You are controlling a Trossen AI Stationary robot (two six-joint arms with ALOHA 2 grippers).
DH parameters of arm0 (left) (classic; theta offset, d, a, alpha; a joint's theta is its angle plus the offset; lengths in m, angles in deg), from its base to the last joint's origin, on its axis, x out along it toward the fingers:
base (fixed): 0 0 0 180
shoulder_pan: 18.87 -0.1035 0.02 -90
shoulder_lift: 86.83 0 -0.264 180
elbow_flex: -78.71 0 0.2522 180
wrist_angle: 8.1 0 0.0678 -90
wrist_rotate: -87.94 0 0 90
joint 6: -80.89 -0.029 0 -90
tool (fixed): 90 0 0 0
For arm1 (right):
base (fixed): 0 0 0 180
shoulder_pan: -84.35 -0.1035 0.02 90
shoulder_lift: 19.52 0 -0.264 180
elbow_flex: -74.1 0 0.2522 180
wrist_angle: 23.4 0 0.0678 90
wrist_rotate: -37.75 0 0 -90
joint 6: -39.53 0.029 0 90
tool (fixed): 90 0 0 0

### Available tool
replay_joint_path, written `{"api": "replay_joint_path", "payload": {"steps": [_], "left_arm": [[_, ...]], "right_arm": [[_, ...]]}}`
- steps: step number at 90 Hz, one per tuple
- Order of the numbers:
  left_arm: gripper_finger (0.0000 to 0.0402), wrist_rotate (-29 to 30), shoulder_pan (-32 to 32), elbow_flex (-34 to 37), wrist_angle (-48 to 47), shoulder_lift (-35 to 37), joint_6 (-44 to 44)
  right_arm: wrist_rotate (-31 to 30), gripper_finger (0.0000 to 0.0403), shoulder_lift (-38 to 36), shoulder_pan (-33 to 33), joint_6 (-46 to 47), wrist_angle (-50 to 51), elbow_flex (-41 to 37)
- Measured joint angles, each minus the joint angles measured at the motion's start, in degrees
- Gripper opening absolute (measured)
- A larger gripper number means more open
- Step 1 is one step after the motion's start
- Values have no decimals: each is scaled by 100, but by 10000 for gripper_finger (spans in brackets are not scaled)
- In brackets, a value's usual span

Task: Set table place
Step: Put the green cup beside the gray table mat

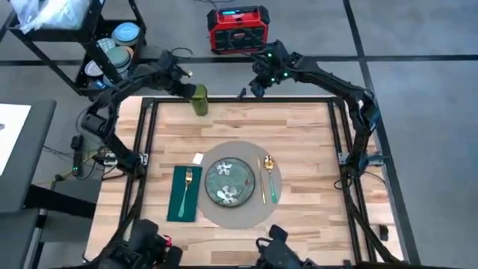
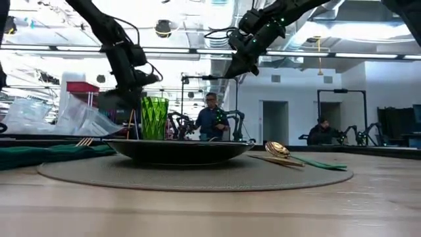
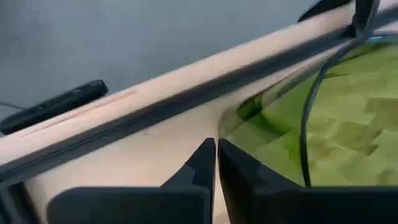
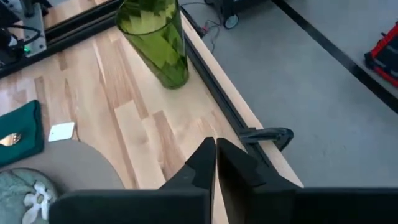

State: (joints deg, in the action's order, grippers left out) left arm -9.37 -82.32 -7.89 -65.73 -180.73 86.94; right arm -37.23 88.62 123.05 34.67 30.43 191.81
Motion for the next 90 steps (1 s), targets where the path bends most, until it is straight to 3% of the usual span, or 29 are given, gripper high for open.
{"api": "replay_joint_path", "payload": {"steps": [47,65,90], "left_arm": [[0,-216,1023,2,798,-374,186],[0,256,1016,2,1145,-404,-33],[0,-713,1261,-2,1442,-1109,168]], "right_arm": [[7,0,-2,-146,-86,524,0],[3,0,-45,-32,-180,853,0],[1,0,-142,-1,-248,1213,0]]}}
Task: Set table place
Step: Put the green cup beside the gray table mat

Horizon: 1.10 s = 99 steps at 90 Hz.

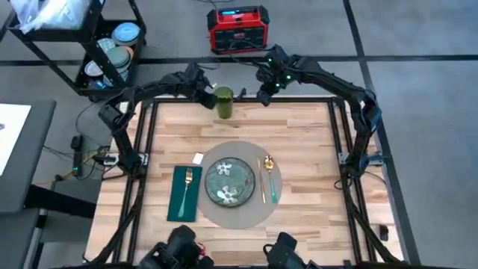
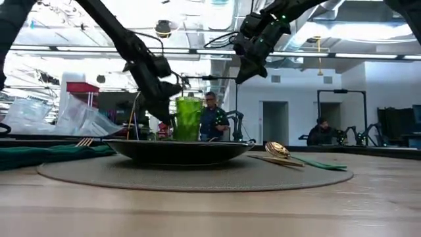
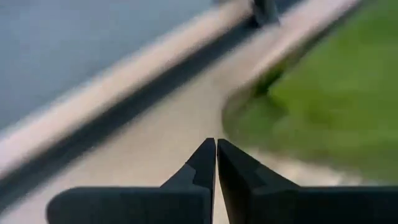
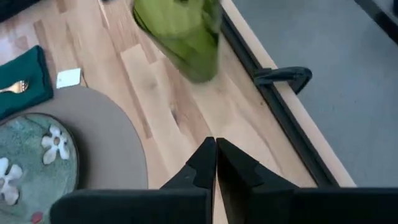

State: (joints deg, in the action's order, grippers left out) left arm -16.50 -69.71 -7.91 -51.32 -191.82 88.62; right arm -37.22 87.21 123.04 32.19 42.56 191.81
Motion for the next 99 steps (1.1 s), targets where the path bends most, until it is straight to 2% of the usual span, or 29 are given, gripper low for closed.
{"api": "replay_joint_path", "payload": {"steps": [16,26,42,52,66,80,99], "left_arm": [[0,-45,382,7,19,-210,19],[0,10,549,7,411,-204,-79],[0,532,461,7,598,-199,-88],[0,570,391,7,989,-199,-121],[0,454,388,4,1830,-199,-115],[0,434,359,-1,1966,-249,-81],[0,-303,494,-4,1938,-571,272]], "right_arm": [[0,0,-126,-4,-20,122,0],[-2,0,-216,7,-54,140,0],[-15,0,-390,9,-127,336,0],[-17,0,-491,9,-200,531,0],[-19,0,-624,7,-226,785,0],[-17,0,-789,5,-306,889,0],[-17,0,-870,2,-367,890,0]]}}
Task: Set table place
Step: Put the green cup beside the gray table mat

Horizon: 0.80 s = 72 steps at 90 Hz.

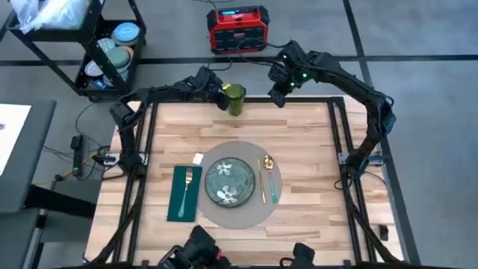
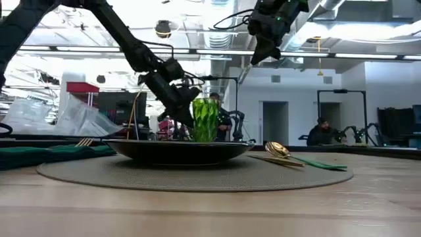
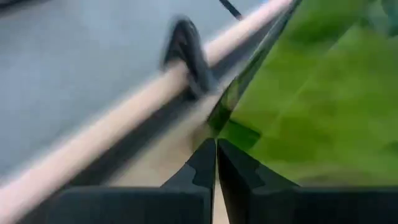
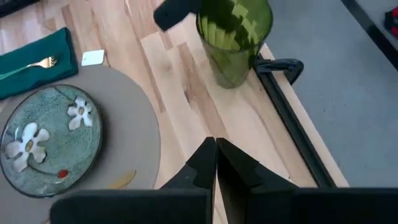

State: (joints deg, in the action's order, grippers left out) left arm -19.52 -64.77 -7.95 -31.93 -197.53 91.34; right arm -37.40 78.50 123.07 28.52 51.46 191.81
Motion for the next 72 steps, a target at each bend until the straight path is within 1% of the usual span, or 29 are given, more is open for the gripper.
{"api": "replay_joint_path", "payload": {"steps": [10,24,31,36,48,54,66,72], "left_arm": [[0,-116,192,7,33,-185,55],[0,-211,461,7,164,-287,152],[0,-228,586,7,238,-288,96],[0,-237,652,4,202,-275,167],[0,-384,759,4,-326,-118,358],[0,-398,838,4,-742,37,228],[0,-467,966,4,-1510,461,-111],[0,-458,969,4,-1770,689,-172]], "right_arm": [[-36,0,4,31,-70,-26,0],[-440,0,10,186,-201,-255,0],[-455,0,13,348,-240,-313,0],[-479,0,22,527,-256,-554,0],[-329,0,260,899,-231,-1243,7],[-319,0,458,952,-239,-1175,27],[-297,1,1084,831,-820,-736,186],[-262,6,1400,763,-883,-710,331]]}}
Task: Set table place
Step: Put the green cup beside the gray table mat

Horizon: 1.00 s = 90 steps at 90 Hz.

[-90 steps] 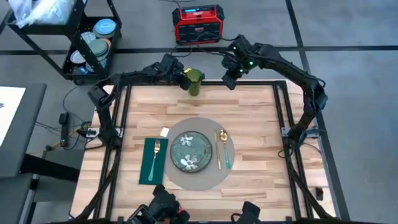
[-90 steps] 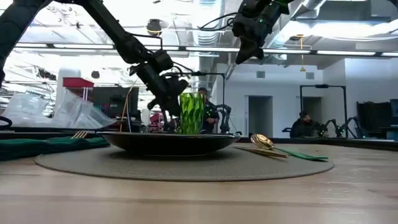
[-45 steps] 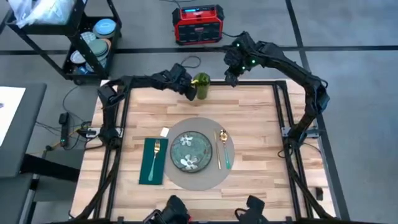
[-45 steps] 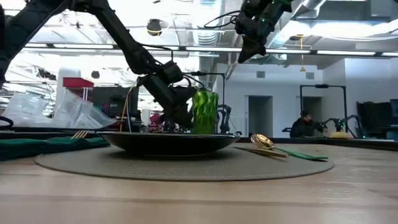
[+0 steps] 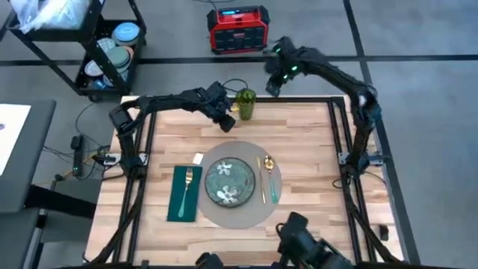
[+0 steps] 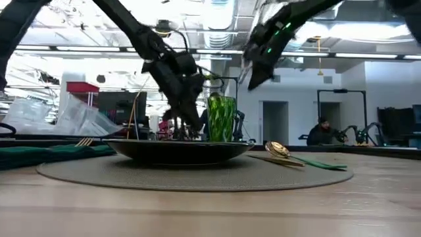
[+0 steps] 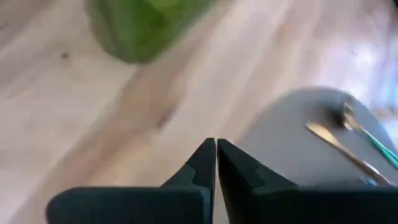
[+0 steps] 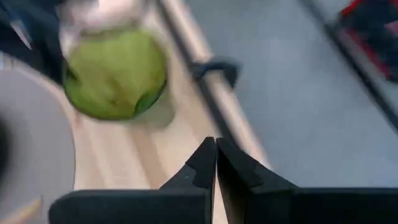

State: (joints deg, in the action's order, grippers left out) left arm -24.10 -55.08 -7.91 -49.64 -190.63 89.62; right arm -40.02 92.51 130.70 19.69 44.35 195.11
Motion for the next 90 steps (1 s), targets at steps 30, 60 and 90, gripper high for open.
{"api": "replay_joint_path", "payload": {"steps": [30,60,90], "left_arm": [[0,44,-35,0,-1025,1263,-114],[0,423,-79,0,-1413,1884,-150],[0,555,-79,2,-1713,1885,-273]], "right_arm": [[306,115,764,4,65,166,1655],[428,197,1299,-302,675,553,1875],[281,171,1305,-427,634,538,1558]]}}
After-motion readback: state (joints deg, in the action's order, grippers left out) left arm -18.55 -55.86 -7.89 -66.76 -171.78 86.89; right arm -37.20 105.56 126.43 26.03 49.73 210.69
